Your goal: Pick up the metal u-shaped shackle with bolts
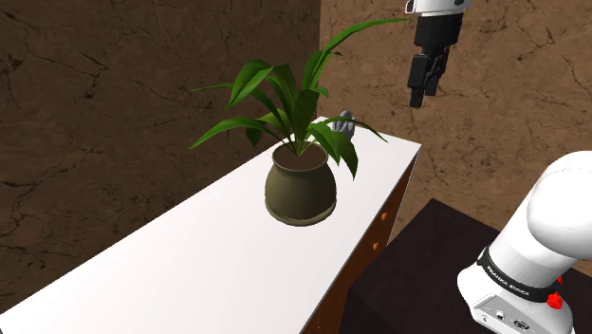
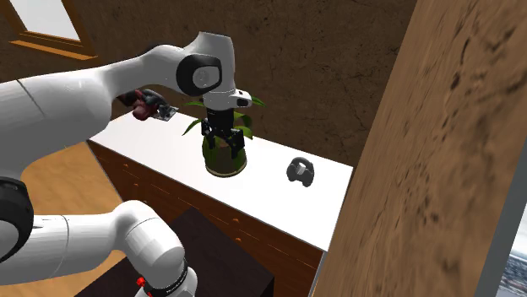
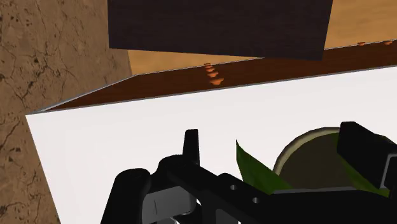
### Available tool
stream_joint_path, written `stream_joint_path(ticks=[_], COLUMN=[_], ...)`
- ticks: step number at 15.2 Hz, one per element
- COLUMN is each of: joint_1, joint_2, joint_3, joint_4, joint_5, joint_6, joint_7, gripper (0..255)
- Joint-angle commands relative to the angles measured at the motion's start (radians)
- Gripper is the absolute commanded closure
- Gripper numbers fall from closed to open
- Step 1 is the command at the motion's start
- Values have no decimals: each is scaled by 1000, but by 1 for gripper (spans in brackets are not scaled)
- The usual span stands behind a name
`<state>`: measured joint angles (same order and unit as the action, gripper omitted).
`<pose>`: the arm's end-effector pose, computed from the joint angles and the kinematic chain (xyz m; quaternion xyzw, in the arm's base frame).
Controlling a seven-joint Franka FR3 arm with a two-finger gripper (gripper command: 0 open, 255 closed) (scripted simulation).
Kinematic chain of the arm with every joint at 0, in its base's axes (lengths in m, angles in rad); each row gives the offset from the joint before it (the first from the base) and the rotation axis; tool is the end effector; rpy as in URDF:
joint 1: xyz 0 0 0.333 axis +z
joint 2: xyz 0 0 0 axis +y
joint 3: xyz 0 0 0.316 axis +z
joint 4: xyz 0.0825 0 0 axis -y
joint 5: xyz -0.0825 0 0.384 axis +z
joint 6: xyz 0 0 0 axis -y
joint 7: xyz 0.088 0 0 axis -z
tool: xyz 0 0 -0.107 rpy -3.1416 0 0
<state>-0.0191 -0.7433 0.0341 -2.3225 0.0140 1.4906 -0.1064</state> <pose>0.3098 0.0093 0.5862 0.9974 0.0559 -0.0446 0.0023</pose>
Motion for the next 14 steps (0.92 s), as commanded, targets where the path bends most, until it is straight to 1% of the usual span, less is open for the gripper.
stream_joint_path(ticks=[1,7,14], joint_1=[0,-61,-119], joint_2=[0,251,531], joint_3=[0,17,5], joint_4=[0,115,286], joint_5=[0,51,97], joint_6=[0,101,176], joint_7=[0,182,373], gripper=[0,0,0])
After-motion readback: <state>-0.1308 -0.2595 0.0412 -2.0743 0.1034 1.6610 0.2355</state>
